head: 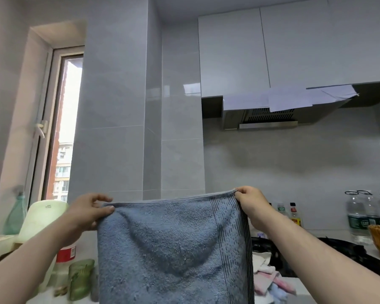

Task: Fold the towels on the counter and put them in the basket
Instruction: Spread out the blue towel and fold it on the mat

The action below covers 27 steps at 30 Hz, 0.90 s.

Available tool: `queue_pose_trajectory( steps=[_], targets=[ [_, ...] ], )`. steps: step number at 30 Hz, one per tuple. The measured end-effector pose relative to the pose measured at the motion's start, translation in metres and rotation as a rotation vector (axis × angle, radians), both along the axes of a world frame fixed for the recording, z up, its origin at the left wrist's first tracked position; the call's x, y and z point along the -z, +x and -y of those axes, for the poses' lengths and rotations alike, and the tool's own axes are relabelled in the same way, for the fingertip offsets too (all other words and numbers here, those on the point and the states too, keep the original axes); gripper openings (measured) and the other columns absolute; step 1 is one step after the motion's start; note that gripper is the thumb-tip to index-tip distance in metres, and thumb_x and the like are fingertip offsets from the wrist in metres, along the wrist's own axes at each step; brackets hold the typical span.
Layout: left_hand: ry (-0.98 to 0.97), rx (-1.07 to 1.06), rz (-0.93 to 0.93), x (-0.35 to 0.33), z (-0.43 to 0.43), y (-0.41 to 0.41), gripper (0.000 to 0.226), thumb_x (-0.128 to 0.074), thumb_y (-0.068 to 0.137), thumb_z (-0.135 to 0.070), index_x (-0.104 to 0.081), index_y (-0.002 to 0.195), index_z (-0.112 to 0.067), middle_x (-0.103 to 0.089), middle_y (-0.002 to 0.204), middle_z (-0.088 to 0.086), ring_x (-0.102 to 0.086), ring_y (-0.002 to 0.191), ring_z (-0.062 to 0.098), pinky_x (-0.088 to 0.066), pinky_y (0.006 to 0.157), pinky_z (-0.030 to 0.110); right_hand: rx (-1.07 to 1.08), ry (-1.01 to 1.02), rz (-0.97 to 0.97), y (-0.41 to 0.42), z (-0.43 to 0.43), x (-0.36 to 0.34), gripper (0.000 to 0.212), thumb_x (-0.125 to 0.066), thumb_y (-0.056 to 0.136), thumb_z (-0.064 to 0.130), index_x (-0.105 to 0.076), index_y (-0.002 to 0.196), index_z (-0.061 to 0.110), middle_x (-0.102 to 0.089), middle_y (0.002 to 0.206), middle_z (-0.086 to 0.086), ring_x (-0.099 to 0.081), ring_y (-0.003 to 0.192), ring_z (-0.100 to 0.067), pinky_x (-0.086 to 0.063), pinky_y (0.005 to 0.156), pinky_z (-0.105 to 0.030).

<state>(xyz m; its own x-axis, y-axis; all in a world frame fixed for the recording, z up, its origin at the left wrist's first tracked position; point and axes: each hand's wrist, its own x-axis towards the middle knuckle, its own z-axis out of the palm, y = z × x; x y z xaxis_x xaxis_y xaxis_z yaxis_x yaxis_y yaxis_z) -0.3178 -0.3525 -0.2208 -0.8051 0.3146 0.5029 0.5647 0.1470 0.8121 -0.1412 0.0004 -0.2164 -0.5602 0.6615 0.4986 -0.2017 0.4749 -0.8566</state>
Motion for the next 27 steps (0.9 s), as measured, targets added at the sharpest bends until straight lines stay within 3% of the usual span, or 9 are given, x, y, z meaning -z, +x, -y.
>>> queue_pose_trajectory(
  steps=[4, 7, 9, 11, 14, 18, 20, 24, 27],
  targets=[
    [-0.063, -0.128, -0.023, 0.007, -0.011, -0.023, 0.009, -0.073, 0.082, -0.009, -0.07, 0.086, -0.001, -0.068, 0.09, 0.021, -0.062, 0.088, 0.037, -0.048, 0.072, 0.036, -0.003, 0.019, 0.063, -0.009, -0.008, 0.005, 0.024, -0.05, 0.094, 0.003, -0.065, 0.08, 0.013, -0.064, 0.074, -0.004, -0.058, 0.066, -0.015, -0.043, 0.055, -0.025],
    [-0.038, -0.175, -0.017, 0.017, -0.028, -0.044, 0.011, -0.072, 0.083, -0.01, -0.07, 0.089, -0.001, -0.067, 0.086, 0.02, -0.053, 0.065, 0.024, -0.036, 0.056, 0.027, 0.005, 0.017, 0.085, -0.031, -0.02, 0.017, 0.02, -0.051, 0.093, 0.002, -0.07, 0.089, 0.008, -0.068, 0.078, -0.007, -0.062, 0.07, -0.02, -0.05, 0.063, -0.028],
    [0.019, -0.146, 0.075, 0.024, -0.04, -0.062, 0.011, -0.068, 0.086, -0.007, -0.067, 0.095, -0.001, -0.063, 0.078, 0.016, -0.051, 0.051, 0.017, -0.039, 0.045, 0.021, 0.025, 0.005, 0.103, -0.05, -0.031, 0.029, 0.02, -0.052, 0.093, 0.003, -0.072, 0.092, 0.008, -0.069, 0.077, -0.008, -0.064, 0.073, -0.024, -0.052, 0.07, -0.032],
    [0.09, -0.082, 0.202, 0.031, -0.054, -0.08, 0.012, -0.063, 0.089, -0.003, -0.062, 0.1, 0.0, -0.062, 0.073, 0.014, -0.057, 0.049, 0.015, -0.048, 0.038, 0.02, 0.055, -0.027, 0.149, -0.071, -0.042, 0.041, 0.021, -0.05, 0.094, 0.006, -0.07, 0.091, 0.013, -0.066, 0.068, -0.007, -0.061, 0.061, -0.022, -0.049, 0.057, -0.031],
    [0.167, -0.051, 0.267, 0.046, -0.077, -0.103, 0.005, -0.058, 0.091, 0.005, -0.06, 0.096, 0.004, -0.06, 0.078, 0.018, -0.059, 0.066, 0.025, -0.055, 0.048, 0.022, -0.001, -0.205, 0.111, -0.1, -0.054, 0.058, 0.024, -0.038, 0.099, 0.0, -0.058, 0.092, 0.012, -0.061, 0.083, -0.015, -0.063, 0.054, -0.019, -0.054, 0.044, -0.025],
    [0.191, -0.065, 0.25, 0.082, -0.109, -0.146, 0.007, -0.059, 0.088, 0.006, -0.062, 0.082, 0.004, -0.06, 0.086, 0.02, -0.058, 0.083, 0.03, -0.054, 0.081, 0.041, -0.086, -0.377, 0.086, -0.151, -0.071, 0.093, 0.033, -0.034, 0.09, -0.015, -0.057, 0.096, 0.007, -0.058, 0.101, -0.019, -0.065, 0.089, -0.028, -0.06, 0.07, -0.034],
    [0.244, -0.077, 0.294, 0.1, -0.117, -0.159, 0.011, -0.062, 0.089, -0.003, -0.065, 0.081, 0.004, -0.063, 0.085, 0.019, -0.059, 0.084, 0.029, -0.05, 0.087, 0.047, -0.073, -0.429, 0.091, -0.164, -0.078, 0.109, 0.035, -0.038, 0.085, -0.016, -0.059, 0.096, 0.01, -0.057, 0.111, -0.018, -0.061, 0.106, -0.031, -0.058, 0.08, -0.036],
    [0.282, -0.15, 0.334, 0.143, -0.133, -0.186, 0.006, -0.064, 0.087, -0.002, -0.067, 0.082, -0.001, -0.063, 0.08, 0.014, -0.058, 0.077, 0.026, -0.049, 0.067, 0.034, -0.068, -0.549, 0.039, -0.179, -0.087, 0.139, 0.006, -0.056, 0.087, 0.002, -0.06, 0.084, 0.004, -0.055, 0.086, -0.009, -0.06, 0.094, -0.026, -0.053, 0.073, -0.03],
    [0.311, -0.174, 0.458, 0.17, -0.135, -0.19, 0.022, -0.058, 0.085, 0.012, -0.061, 0.102, -0.002, -0.059, 0.079, 0.013, -0.054, 0.069, 0.023, -0.044, 0.06, 0.03, -0.047, -0.556, 0.065, -0.177, -0.095, 0.167, 0.012, -0.061, 0.089, 0.005, -0.06, 0.077, 0.001, -0.058, 0.086, -0.013, -0.061, 0.085, -0.023, -0.058, 0.07, -0.033]
  ],
)
